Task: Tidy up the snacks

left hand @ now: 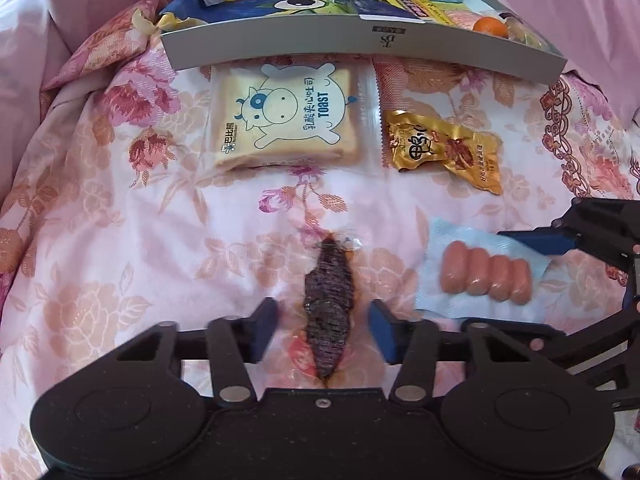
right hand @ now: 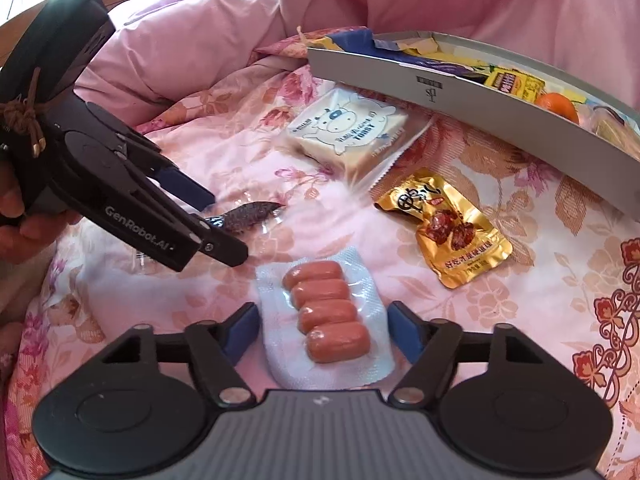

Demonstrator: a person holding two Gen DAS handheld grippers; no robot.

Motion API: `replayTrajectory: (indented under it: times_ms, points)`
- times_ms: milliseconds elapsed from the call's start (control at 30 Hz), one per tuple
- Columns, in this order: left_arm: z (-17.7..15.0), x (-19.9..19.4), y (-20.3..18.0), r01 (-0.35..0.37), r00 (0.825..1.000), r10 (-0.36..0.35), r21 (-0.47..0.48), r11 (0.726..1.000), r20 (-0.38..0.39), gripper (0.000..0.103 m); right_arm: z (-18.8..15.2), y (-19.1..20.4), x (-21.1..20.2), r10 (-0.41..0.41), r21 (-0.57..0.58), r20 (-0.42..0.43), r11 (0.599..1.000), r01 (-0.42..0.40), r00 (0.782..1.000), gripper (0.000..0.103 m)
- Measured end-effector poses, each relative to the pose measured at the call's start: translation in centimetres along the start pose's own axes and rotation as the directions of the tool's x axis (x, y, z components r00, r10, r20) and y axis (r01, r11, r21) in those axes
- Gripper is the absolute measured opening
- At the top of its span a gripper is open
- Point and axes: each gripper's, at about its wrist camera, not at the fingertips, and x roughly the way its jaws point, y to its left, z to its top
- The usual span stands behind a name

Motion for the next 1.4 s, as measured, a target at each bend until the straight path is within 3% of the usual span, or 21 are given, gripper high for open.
replayTrajectory:
  times_ms: [200, 300, 700, 1000, 1400]
  points:
    - [-0.5, -0.7, -0.4, -0.006, 1.0, 0.006, -0.036, 0.999, -0.004, 0.047, 0.3, 0.7, -0.4, -0.031, -0.006, -0.012, 1.0, 0.031, 0.999, 0.063]
    - [-1.0, -1.4, -0.6, -0.002, 1.0, 0.001, -0.081, 0.997, -0.012, 0.046, 0.2, 1.9, -0.7, -0.094, -0.095, -0.008, 0.991, 0.093, 0.996, 0.062]
    - [-2.9, -4.2, -2.8, -0.032, 0.998, 0.037, -0.075, 0.997, 0.058, 0.046, -1.5, 6.1, -2.1, -0.27, -0.366, 0.062, 0.889, 0.274, 0.961, 0.061]
    - [-3.1, -5.8, -3.4, -0.032, 0.982, 0.046, -0.076, 0.997, 0.184, 0.046, -1.8, 6.4, -2.9, -0.322, -0.397, 0.162, 0.844, 0.36, 0.933, 0.061]
    - [-1.0, -7.9, -3.0, -0.015, 0.939, 0.07, -0.162, 0.987, 0.336, 0.046, -0.5, 5.3, -5.0, -0.367, -0.338, 0.351, 0.808, 0.482, 0.861, 0.061]
